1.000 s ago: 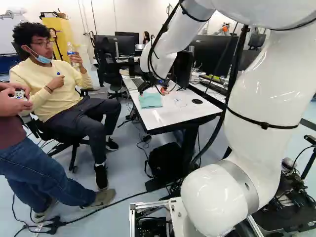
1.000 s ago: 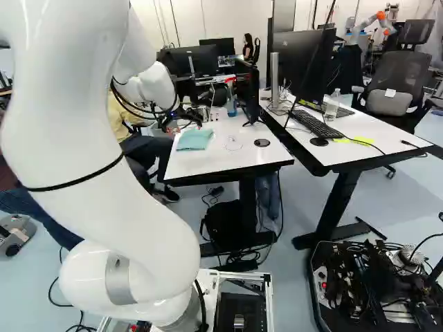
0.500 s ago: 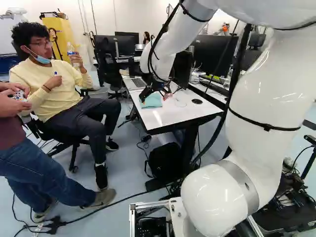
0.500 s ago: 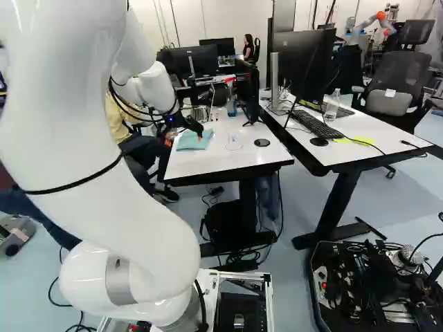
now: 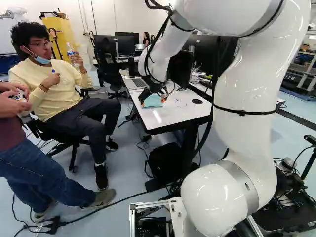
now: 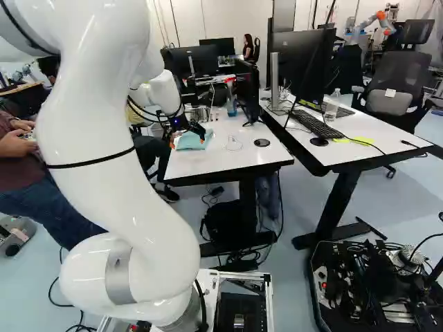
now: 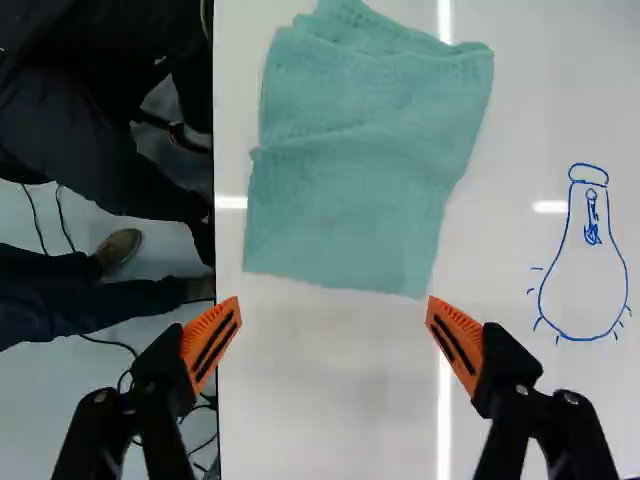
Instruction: Clean the table with the green towel
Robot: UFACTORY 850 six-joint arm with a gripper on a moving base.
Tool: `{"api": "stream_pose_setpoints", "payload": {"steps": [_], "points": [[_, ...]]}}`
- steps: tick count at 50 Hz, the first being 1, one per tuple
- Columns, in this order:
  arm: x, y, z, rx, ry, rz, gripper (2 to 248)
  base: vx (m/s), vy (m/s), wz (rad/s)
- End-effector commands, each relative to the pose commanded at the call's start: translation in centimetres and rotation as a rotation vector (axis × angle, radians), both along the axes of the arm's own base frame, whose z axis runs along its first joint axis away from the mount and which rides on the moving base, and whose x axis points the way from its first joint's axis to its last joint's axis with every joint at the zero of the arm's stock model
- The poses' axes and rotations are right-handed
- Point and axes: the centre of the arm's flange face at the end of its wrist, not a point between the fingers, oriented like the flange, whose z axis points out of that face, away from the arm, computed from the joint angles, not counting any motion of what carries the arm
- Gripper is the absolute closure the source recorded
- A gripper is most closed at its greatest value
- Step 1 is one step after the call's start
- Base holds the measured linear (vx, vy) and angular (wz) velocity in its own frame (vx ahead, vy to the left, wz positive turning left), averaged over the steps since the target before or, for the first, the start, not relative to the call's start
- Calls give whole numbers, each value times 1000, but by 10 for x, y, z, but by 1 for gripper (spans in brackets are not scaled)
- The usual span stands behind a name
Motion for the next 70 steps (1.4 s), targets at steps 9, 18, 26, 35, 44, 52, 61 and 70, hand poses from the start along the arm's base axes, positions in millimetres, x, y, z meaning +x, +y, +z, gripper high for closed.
{"api": "stream_pose_setpoints", "payload": {"steps": [9, 18, 26, 35, 44, 52, 61, 70], "points": [[21, 7, 0, 6, -55, 12, 3, 0, 0, 0], [42, 15, 2, 14, -121, 26, 3, 0, 0, 0], [61, 21, 3, 22, -180, 39, 3, 0, 0, 0], [81, 29, 5, 32, -248, 54, 3, 0, 0, 0], [100, 37, 7, 42, -317, 69, 3, 0, 0, 0], [97, 39, 19, 55, -387, 83, 3, 0, 0, 0], [85, 40, 31, 68, -460, 101, 3, 0, 0, 0], [72, 42, 38, 81, -522, 121, 3, 0, 0, 0]]}}
